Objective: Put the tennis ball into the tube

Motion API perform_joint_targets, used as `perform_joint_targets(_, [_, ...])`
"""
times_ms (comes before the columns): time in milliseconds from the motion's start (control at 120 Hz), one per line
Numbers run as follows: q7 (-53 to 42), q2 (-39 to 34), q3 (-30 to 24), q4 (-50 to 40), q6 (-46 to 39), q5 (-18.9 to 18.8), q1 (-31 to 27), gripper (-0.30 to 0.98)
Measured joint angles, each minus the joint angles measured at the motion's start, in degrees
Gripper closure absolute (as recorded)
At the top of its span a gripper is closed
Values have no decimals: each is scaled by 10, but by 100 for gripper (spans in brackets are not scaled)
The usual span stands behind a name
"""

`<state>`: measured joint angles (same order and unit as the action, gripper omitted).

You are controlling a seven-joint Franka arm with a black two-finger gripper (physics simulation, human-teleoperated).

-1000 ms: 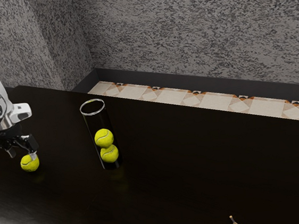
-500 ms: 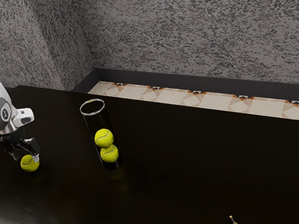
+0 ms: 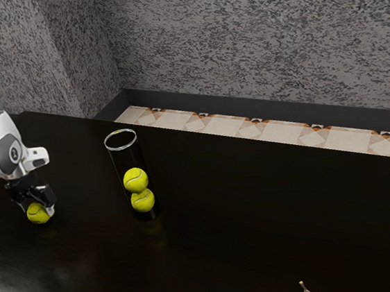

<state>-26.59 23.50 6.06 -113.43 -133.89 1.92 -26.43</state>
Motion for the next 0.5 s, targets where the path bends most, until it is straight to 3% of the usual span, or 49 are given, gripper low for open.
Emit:
perform_joint_targets(142, [-3,10,-1,1,-10,0,0,0])
perform_joint_targets(500, [-6,11,-1,0,-19,4,-2,20])
